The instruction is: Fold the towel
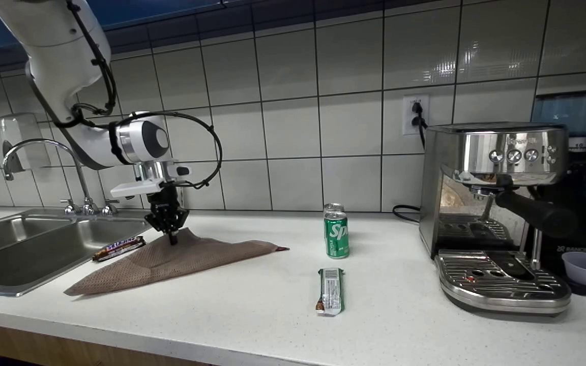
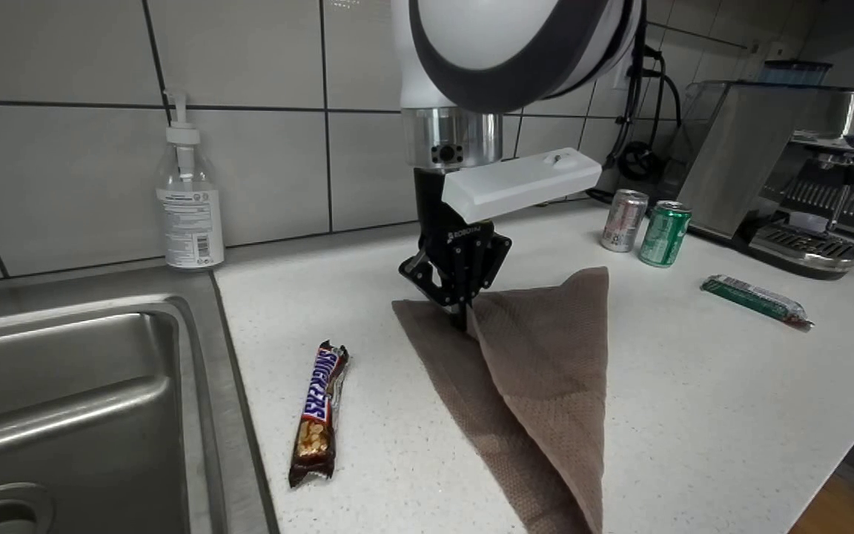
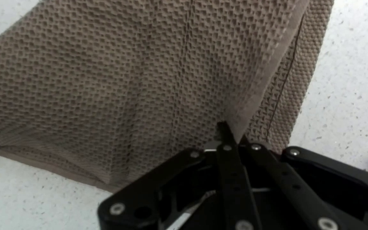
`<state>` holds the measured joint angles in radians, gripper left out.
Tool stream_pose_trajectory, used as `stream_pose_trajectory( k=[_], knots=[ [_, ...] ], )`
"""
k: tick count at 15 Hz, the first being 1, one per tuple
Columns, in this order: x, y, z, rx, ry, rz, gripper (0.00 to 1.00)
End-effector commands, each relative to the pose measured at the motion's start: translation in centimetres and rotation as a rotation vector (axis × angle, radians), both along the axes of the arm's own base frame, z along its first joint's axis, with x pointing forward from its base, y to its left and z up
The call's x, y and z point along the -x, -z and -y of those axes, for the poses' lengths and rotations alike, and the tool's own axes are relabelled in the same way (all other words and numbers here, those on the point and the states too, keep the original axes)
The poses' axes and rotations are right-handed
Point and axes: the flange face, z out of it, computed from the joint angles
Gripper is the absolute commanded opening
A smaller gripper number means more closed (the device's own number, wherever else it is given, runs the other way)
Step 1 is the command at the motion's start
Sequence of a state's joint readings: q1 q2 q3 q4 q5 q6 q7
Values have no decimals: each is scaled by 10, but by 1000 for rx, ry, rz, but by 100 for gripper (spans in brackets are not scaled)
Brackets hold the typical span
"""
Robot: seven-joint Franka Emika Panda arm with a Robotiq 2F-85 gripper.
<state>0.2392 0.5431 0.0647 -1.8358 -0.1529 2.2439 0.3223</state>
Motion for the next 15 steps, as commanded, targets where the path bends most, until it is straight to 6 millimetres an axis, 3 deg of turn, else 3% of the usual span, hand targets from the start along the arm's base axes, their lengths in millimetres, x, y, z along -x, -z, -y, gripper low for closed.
stream_pose_trajectory(
  k=[1,4,6,15],
  knots=[
    [-7,-3,-4,24,-17,-17,1],
    [-7,-1,-6,25,-21,-24,1],
    [-6,-1,-6,23,-21,-28,28],
    [-7,-13,0,-10,-14,-22,93]
  ],
)
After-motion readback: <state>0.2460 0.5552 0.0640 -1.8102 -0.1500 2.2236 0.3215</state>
